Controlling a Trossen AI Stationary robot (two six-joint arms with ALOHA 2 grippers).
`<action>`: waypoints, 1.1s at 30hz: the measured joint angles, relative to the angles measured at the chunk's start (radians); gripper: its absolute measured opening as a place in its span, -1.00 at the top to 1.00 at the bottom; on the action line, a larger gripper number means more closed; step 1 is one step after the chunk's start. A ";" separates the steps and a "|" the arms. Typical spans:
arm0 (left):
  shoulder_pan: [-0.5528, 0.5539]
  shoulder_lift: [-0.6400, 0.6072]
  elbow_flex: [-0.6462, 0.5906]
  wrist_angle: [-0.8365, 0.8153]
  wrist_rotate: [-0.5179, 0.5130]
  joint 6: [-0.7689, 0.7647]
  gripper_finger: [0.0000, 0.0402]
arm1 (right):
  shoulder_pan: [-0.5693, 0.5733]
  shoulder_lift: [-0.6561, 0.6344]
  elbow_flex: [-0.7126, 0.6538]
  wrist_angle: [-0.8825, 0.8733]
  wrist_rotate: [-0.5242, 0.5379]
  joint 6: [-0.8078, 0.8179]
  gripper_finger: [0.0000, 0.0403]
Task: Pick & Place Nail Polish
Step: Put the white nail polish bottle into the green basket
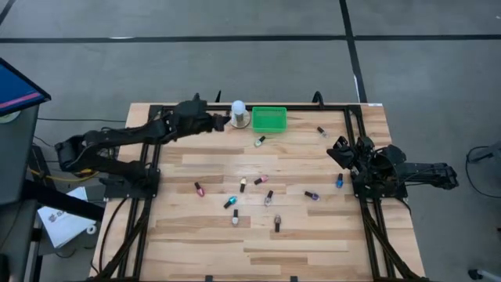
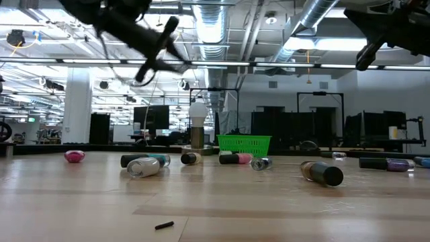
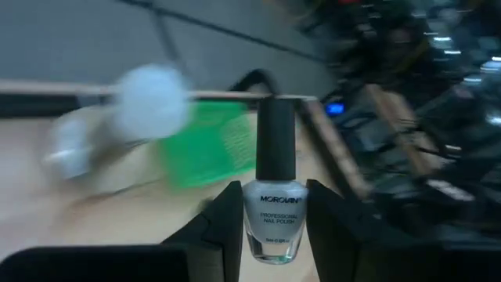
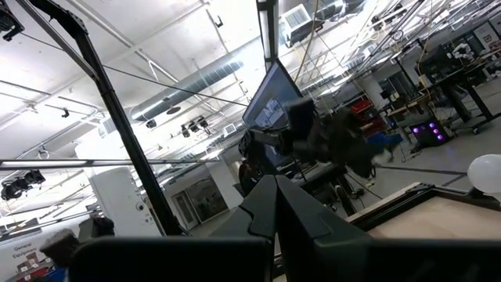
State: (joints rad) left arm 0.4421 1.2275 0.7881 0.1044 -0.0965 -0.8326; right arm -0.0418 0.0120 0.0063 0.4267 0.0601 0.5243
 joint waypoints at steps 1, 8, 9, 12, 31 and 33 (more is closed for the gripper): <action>-0.006 0.028 0.031 0.027 0.014 0.014 0.50 | 0.000 0.000 0.000 0.000 0.000 0.000 1.00; -0.041 0.279 0.329 0.054 0.068 0.170 0.50 | 0.000 0.000 0.000 0.000 0.000 0.000 1.00; -0.046 0.319 0.373 0.046 0.070 0.197 0.50 | 0.000 0.000 0.000 0.000 0.000 0.000 1.00; -0.060 0.439 0.503 0.000 0.070 0.273 0.50 | 0.000 0.000 0.000 0.000 -0.001 0.000 1.00; -0.043 0.820 0.902 -0.444 -0.092 0.861 0.50 | 0.002 0.000 0.000 0.000 -0.008 0.002 1.00; -0.036 0.841 0.903 -0.448 -0.093 0.891 0.50 | 0.002 0.000 0.000 0.000 -0.008 0.008 1.00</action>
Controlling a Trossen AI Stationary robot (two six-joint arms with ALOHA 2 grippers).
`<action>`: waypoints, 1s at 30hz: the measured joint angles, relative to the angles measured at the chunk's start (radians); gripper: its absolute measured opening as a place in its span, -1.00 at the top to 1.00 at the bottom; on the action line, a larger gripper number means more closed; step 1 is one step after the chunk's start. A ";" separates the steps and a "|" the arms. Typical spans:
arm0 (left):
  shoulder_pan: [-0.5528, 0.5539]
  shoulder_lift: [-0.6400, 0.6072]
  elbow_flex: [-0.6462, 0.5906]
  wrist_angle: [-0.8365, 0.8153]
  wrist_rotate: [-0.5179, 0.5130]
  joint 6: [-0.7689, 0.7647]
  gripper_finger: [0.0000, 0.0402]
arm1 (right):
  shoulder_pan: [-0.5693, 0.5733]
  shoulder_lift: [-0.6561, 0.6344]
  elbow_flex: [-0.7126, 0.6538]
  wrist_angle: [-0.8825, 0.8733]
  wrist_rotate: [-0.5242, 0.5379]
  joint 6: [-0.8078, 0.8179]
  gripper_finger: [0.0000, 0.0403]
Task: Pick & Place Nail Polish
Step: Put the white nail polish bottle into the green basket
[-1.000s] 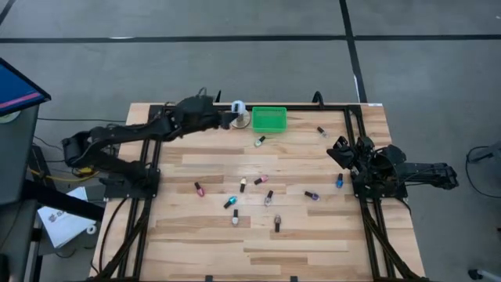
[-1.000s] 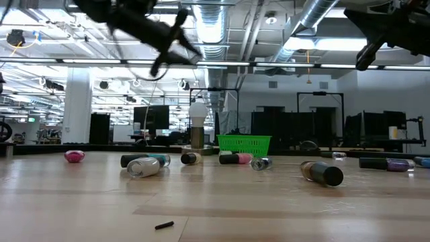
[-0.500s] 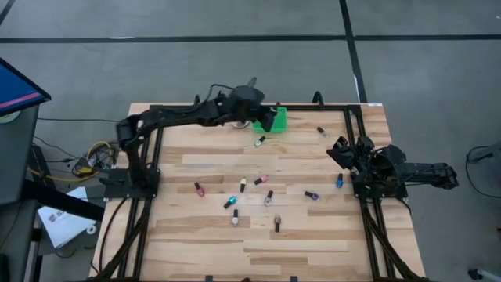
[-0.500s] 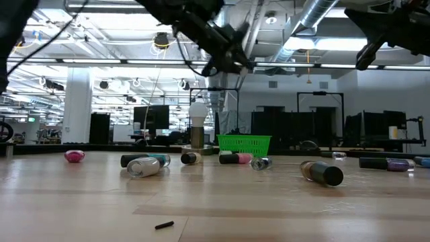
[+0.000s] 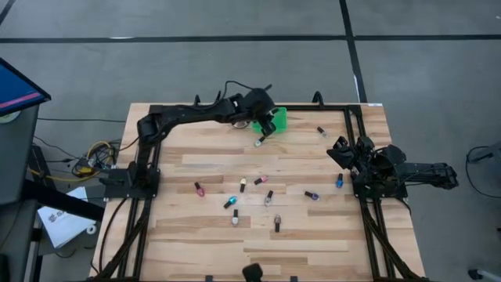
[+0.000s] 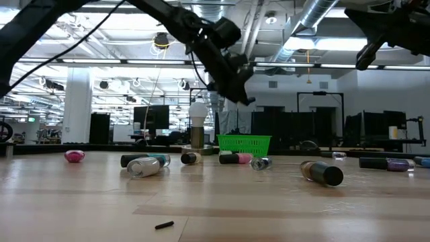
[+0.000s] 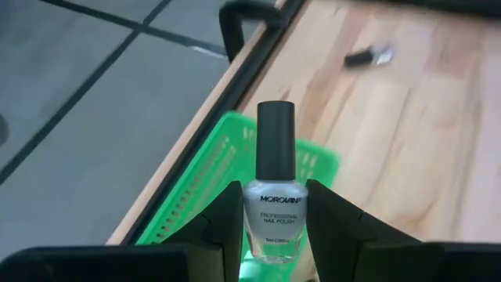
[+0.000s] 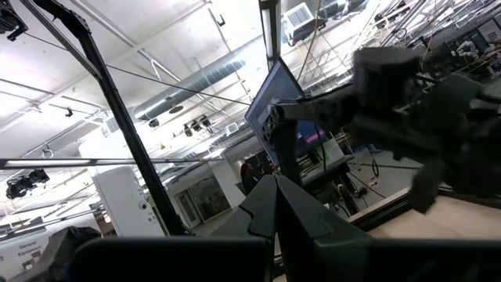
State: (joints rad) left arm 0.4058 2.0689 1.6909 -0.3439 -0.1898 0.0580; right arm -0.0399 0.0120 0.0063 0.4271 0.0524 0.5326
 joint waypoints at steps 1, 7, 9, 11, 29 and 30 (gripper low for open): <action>0.001 0.009 0.000 -0.004 -0.007 0.023 0.50 | 0.000 0.000 0.000 0.000 0.000 0.000 1.00; 0.000 0.035 0.000 -0.014 -0.048 0.182 0.50 | 0.000 0.000 0.000 0.000 0.000 0.003 1.00; 0.002 0.037 0.000 -0.020 -0.048 0.199 0.50 | 0.000 0.000 0.000 0.000 0.000 0.003 1.00; 0.006 0.036 0.000 -0.013 -0.048 0.200 0.50 | 0.000 0.000 0.000 0.000 0.000 0.003 1.00; -0.012 0.094 -0.003 -0.035 -0.031 0.305 0.50 | 0.000 0.000 0.000 -0.001 0.000 0.034 1.00; -0.012 0.098 -0.003 -0.036 -0.030 0.304 0.50 | 0.000 0.000 0.000 -0.001 0.000 0.044 1.00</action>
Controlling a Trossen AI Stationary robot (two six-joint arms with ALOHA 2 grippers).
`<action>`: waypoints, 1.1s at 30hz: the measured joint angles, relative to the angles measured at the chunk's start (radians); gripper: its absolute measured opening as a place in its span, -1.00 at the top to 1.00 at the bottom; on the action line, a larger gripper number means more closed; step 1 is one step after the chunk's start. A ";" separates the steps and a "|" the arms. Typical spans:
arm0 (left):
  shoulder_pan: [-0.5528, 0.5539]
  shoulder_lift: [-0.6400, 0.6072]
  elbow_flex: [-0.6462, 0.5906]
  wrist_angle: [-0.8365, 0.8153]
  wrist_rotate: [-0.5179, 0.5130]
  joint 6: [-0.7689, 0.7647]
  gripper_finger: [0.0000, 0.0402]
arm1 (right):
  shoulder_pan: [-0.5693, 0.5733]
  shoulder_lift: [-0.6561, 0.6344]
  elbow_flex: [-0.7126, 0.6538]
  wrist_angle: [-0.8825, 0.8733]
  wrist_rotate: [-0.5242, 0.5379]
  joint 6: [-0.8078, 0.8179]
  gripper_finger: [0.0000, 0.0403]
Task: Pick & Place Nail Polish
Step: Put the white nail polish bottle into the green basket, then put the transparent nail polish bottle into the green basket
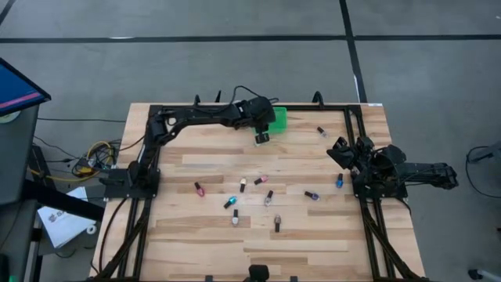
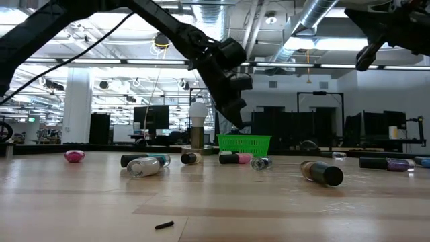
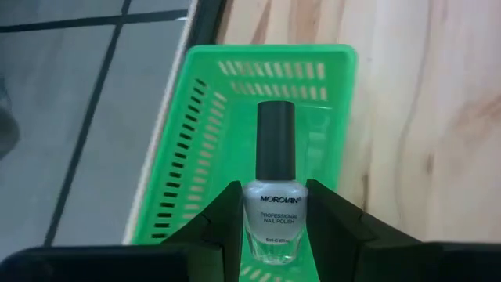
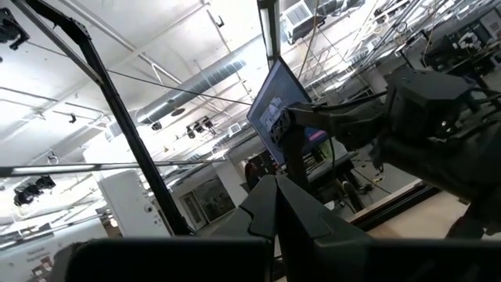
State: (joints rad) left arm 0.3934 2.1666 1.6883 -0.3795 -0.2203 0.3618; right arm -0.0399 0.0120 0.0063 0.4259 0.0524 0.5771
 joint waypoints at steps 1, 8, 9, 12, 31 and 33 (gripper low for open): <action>0.000 0.003 0.001 0.003 0.000 0.000 0.50 | 0.000 0.000 0.000 0.000 0.000 0.006 1.00; 0.000 0.004 0.001 0.000 0.001 -0.001 0.50 | 0.000 0.000 0.000 -0.002 0.000 0.008 1.00; 0.000 0.004 0.001 0.001 0.002 -0.001 0.50 | 0.000 0.000 0.000 -0.003 0.000 0.008 1.00; 0.000 0.004 0.001 0.001 0.010 -0.001 0.50 | 0.000 0.000 0.000 -0.003 0.000 0.008 1.00; 0.005 -0.006 0.000 0.000 -0.008 -0.054 0.34 | 0.000 0.000 0.000 -0.007 0.000 0.051 1.00; -0.004 -0.044 0.000 -0.003 -0.008 -0.084 0.28 | -0.005 0.001 0.000 -0.011 0.031 0.031 1.00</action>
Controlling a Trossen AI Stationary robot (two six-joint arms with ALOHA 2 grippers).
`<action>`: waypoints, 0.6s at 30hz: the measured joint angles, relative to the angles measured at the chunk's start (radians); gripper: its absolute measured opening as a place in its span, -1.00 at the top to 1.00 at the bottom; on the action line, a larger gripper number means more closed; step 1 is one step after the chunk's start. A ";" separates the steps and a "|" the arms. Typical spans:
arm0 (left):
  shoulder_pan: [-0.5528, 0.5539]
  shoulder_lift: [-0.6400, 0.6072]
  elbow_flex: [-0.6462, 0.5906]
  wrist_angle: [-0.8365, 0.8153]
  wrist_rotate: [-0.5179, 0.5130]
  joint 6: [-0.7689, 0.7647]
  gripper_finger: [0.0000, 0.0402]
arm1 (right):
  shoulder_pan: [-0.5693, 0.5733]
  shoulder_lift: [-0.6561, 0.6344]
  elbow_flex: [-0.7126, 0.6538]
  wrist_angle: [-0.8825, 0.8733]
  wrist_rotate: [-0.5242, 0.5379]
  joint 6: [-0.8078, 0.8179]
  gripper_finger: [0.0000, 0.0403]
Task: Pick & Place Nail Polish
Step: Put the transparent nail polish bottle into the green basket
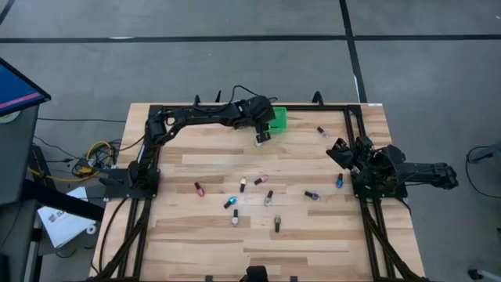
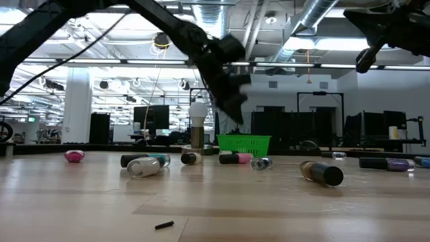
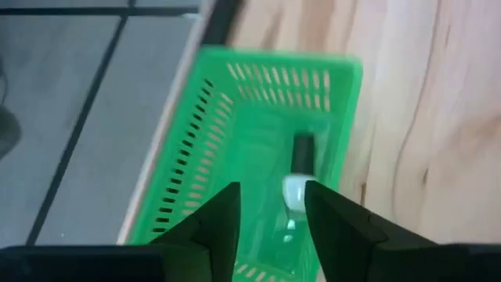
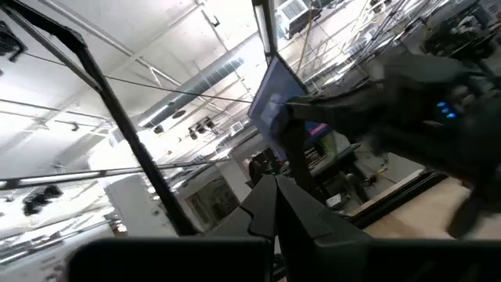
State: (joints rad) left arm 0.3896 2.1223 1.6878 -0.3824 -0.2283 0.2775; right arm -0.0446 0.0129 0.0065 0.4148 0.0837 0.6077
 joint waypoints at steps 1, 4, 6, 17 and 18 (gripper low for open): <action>-0.007 -0.032 0.000 -0.001 0.000 -0.017 0.24 | -0.004 0.001 0.001 0.000 0.036 -0.008 0.99; -0.033 -0.156 0.001 0.005 0.017 -0.079 0.10 | -0.022 0.030 0.046 -0.086 0.143 -0.084 0.92; -0.048 -0.247 0.001 0.002 0.022 -0.109 0.01 | -0.038 0.070 0.115 -0.163 0.200 -0.168 0.86; -0.042 -0.842 -0.240 0.065 -0.018 -0.226 -0.19 | -0.259 0.738 0.689 -0.922 0.485 -0.263 0.49; -0.034 -0.899 -0.290 0.091 -0.018 -0.240 -0.18 | -0.296 0.793 0.745 -0.998 0.475 -0.246 0.45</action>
State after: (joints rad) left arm 0.3556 1.2234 1.3979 -0.2909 -0.2465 0.0370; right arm -0.3408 0.8063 0.7515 -0.5835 0.5588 0.3619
